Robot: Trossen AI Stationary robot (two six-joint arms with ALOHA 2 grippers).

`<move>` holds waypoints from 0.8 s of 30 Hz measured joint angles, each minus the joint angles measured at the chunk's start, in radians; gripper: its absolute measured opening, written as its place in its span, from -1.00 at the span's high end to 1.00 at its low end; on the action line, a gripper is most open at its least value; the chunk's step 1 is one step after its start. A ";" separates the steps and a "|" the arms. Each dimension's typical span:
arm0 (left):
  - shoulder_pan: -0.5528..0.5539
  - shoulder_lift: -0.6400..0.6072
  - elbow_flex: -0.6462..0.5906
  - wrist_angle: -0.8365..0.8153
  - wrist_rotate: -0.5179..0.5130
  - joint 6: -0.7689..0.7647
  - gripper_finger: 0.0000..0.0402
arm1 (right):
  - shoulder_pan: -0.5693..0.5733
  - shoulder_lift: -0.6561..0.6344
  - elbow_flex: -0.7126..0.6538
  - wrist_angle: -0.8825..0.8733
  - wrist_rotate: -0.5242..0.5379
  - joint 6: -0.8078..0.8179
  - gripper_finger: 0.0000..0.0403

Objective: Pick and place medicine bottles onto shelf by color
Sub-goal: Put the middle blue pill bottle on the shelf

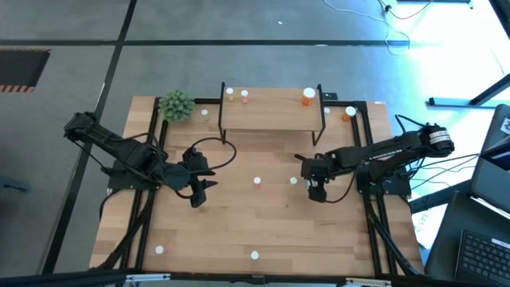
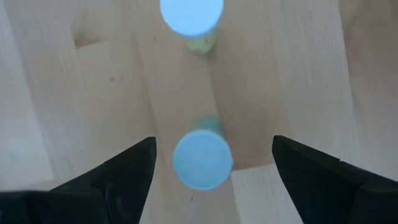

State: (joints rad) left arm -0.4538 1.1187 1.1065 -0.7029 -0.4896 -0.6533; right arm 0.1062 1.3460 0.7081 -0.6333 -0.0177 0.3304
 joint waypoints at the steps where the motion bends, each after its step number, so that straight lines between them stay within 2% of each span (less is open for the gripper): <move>1: 0.000 0.000 0.000 0.000 0.000 0.000 0.26 | 0.000 0.000 -0.006 0.003 -0.001 0.000 -0.61; 13: 0.000 0.000 0.000 0.000 0.000 -0.001 0.26 | 0.000 0.000 -0.022 0.043 -0.002 0.004 -0.59; 24: 0.000 0.000 0.000 0.000 0.000 0.000 0.26 | 0.000 0.000 -0.022 0.042 -0.001 0.002 -0.31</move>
State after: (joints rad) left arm -0.4538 1.1187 1.1065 -0.7025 -0.4896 -0.6537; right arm 0.1066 1.3460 0.6857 -0.5915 -0.0187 0.3321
